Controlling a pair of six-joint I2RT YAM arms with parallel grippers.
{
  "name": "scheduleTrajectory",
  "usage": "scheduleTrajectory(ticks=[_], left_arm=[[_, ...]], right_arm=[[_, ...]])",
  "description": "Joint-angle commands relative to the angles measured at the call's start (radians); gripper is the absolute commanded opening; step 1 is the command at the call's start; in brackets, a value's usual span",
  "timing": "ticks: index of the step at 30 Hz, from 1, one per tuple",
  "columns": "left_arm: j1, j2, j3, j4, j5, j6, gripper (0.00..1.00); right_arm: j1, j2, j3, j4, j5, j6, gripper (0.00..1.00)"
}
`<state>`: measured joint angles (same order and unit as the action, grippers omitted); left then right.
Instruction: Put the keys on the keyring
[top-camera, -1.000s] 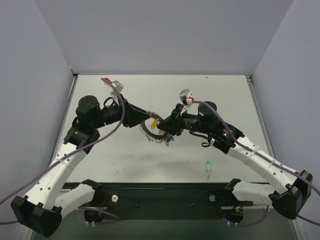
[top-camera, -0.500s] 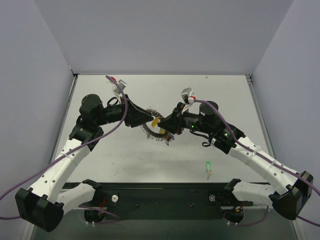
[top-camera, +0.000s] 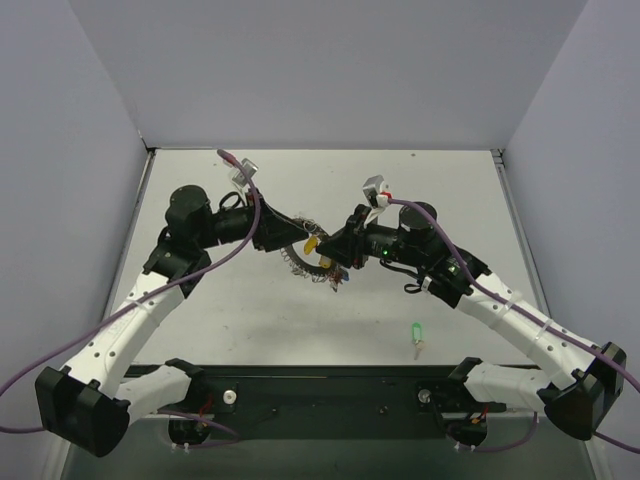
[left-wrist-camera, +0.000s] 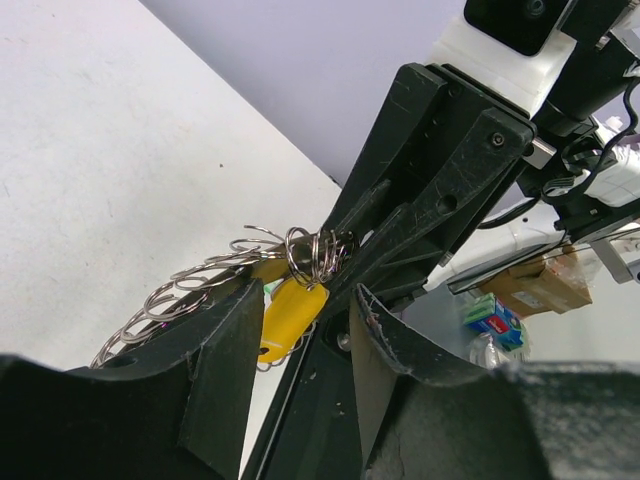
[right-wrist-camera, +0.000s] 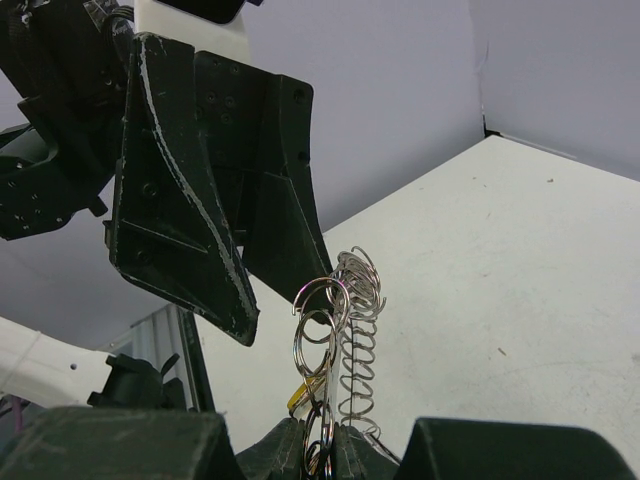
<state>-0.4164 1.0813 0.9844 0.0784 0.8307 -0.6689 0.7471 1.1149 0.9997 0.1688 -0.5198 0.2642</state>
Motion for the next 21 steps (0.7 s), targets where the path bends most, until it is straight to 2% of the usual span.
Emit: scheduleTrajectory(ticks=[1, 7, 11, 15, 21], left_arm=[[-0.001, 0.017, 0.062, 0.053, -0.015, 0.014, 0.49], [-0.001, 0.026, 0.046, 0.243, 0.059, -0.096, 0.48], [-0.002, 0.031, 0.048, 0.261, 0.067, -0.11, 0.44], [-0.001, 0.043, 0.056, 0.239, 0.068, -0.094, 0.43], [-0.007, 0.045, 0.115, 0.028, 0.012, 0.046, 0.43]], right_arm=[[-0.003, -0.027, 0.005, 0.11, -0.019, 0.006, 0.0], [-0.003, -0.029, 0.002, 0.11, -0.019, 0.006, 0.0], [-0.003, -0.026, 0.002, 0.11, -0.019, 0.004, 0.0], [-0.003, -0.027, 0.002, 0.112, -0.019, 0.004, 0.0], [-0.003, -0.032, 0.0, 0.11, -0.019, 0.003, 0.0]])
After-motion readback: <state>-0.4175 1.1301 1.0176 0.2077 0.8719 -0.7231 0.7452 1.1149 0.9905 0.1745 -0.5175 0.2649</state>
